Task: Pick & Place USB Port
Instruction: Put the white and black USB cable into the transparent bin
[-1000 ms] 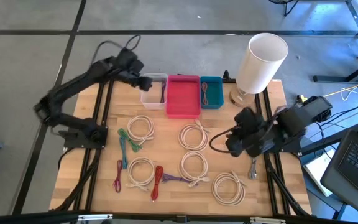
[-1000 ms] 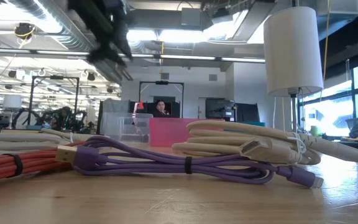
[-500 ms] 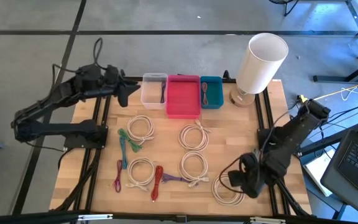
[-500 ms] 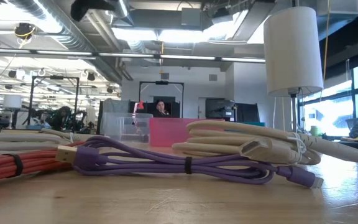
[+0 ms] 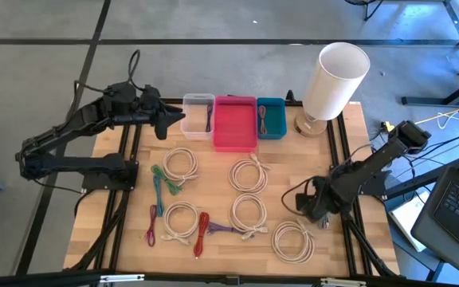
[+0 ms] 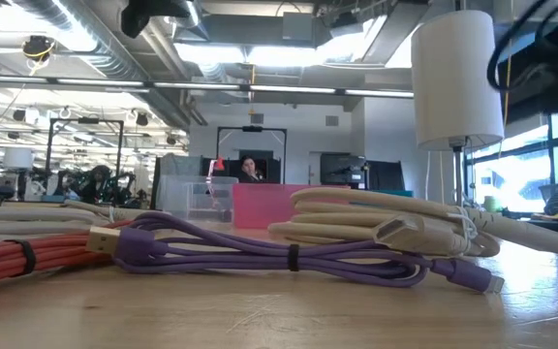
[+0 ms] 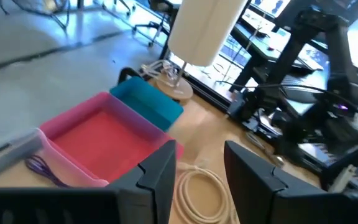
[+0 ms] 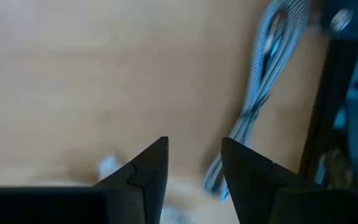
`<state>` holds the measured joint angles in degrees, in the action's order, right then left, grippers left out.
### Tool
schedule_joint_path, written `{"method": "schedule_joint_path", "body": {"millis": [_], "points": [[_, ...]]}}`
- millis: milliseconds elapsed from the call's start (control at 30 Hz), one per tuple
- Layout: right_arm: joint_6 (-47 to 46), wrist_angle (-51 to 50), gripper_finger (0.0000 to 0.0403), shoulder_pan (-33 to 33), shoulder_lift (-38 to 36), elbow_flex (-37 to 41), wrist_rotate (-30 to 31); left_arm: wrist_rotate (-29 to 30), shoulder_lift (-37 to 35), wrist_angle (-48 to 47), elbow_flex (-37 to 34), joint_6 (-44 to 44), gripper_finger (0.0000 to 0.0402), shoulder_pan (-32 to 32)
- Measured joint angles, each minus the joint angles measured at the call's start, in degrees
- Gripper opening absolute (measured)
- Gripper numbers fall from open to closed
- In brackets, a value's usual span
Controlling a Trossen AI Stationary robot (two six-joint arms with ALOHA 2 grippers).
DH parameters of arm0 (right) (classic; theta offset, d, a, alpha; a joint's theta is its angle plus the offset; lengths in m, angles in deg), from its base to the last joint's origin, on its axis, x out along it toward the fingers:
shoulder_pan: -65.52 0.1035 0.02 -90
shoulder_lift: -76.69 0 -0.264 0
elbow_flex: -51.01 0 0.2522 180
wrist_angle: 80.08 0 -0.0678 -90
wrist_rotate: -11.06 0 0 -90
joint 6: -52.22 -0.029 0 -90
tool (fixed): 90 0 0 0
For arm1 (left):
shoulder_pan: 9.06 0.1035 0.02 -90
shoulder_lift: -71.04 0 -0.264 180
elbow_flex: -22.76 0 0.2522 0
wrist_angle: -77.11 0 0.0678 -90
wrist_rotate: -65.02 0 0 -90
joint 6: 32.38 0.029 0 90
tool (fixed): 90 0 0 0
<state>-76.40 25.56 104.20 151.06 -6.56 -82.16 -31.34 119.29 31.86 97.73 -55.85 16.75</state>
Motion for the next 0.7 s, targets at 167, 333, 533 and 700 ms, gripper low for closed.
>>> {"method": "schedule_joint_path", "body": {"millis": [167, 333, 533, 700], "points": [[-0.02, 1.81, 0.0151, -0.50, -7.93, 6.13, 0.00, -2.65, 0.13, 0.01, 0.00, -0.87, 0.0129, 0.00], [-0.05, 1.83, 0.0151, -0.47, -11.90, 10.24, -1.63, -2.50, 0.13, 0.04, 0.00, -2.27, 0.0129, -0.12], [-0.04, 4.11, 0.0151, 0.43, -12.68, 12.90, -2.90, -2.27, 0.13, 0.33, 0.00, -3.65, 0.0128, -0.12], [-0.06, 4.46, 0.0151, 2.13, -12.64, 14.07, -3.78, -2.19, 0.13, 2.08, 0.00, -5.84, 0.0129, -0.12]]}}
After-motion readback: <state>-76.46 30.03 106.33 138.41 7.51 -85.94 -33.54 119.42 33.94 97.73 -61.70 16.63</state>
